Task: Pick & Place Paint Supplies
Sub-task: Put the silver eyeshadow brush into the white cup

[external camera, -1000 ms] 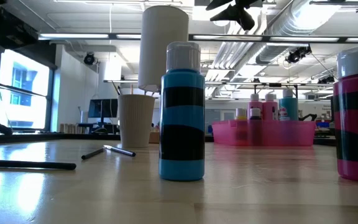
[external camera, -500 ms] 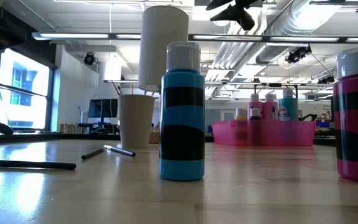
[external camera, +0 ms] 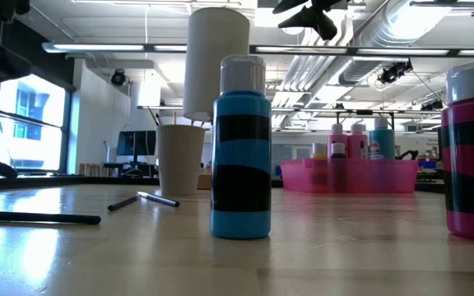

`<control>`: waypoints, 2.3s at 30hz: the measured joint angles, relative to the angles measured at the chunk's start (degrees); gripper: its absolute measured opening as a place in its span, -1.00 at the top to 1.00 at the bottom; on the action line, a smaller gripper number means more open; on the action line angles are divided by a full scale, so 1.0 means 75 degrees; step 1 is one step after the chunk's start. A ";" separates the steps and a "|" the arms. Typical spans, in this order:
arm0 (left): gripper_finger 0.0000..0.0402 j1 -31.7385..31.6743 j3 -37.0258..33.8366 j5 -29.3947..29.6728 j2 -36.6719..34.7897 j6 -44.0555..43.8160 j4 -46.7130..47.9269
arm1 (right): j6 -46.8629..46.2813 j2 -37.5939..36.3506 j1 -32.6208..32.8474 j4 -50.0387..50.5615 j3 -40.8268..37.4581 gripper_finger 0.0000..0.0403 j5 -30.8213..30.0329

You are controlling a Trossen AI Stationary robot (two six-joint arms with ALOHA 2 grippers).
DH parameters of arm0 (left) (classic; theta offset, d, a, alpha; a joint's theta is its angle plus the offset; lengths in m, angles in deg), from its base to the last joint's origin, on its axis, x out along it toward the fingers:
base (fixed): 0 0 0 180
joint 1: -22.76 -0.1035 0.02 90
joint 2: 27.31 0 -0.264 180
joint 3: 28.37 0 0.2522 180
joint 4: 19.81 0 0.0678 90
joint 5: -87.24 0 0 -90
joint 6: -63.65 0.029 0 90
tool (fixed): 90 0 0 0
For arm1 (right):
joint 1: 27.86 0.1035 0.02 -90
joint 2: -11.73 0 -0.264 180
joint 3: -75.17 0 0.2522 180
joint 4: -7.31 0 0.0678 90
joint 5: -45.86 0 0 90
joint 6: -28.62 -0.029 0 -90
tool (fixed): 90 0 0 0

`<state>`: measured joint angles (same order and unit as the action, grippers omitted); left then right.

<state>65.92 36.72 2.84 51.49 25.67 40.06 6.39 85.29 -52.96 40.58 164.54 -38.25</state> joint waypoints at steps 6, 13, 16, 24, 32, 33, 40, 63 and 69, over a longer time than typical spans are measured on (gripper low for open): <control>0.29 -0.0006 0.0000 -0.0089 0.0342 0.0016 -0.0022 | 0.0002 0.0000 -0.0002 0.0000 0.0000 0.28 0.0000; 0.29 -0.0121 0.0000 -0.0285 0.0485 -0.0003 -0.0508 | 0.0166 0.0000 -0.0003 0.0000 0.0000 0.28 0.0000; 0.29 -0.0442 0.0000 -0.0488 0.0485 0.0032 -0.0523 | 0.0357 0.0000 -0.0001 0.0003 0.0000 0.28 0.0000; 0.29 -0.1012 -0.0421 -0.1145 0.0482 0.0618 -0.0559 | 0.0401 0.0000 0.0000 0.0005 0.0000 0.28 0.0000; 0.29 -0.1003 -0.0740 -0.1434 0.0482 0.0629 -0.1561 | 0.0404 0.0000 0.0000 0.0003 0.0000 0.28 0.0000; 0.29 -0.1003 -0.0740 -0.1401 0.0482 0.0630 -0.1620 | 0.0404 0.0000 -0.0001 0.0003 0.0000 0.28 0.0000; 0.29 -0.1003 -0.0746 -0.1075 0.0482 0.0629 -0.1504 | 0.0404 0.0000 -0.0003 0.0003 0.0000 0.28 0.0000; 0.29 -0.1003 -0.0959 -0.0871 0.0508 0.0557 -0.1926 | 0.0603 0.0000 -0.0003 0.0003 0.0000 0.28 0.0000; 0.29 -0.1003 -0.0959 -0.0869 0.0511 0.0557 -0.1904 | 0.0605 0.0000 -0.0001 0.0003 0.0000 0.28 0.0000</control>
<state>58.40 29.53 -3.67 55.32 29.85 25.78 10.93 85.29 -52.96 40.60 164.54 -38.25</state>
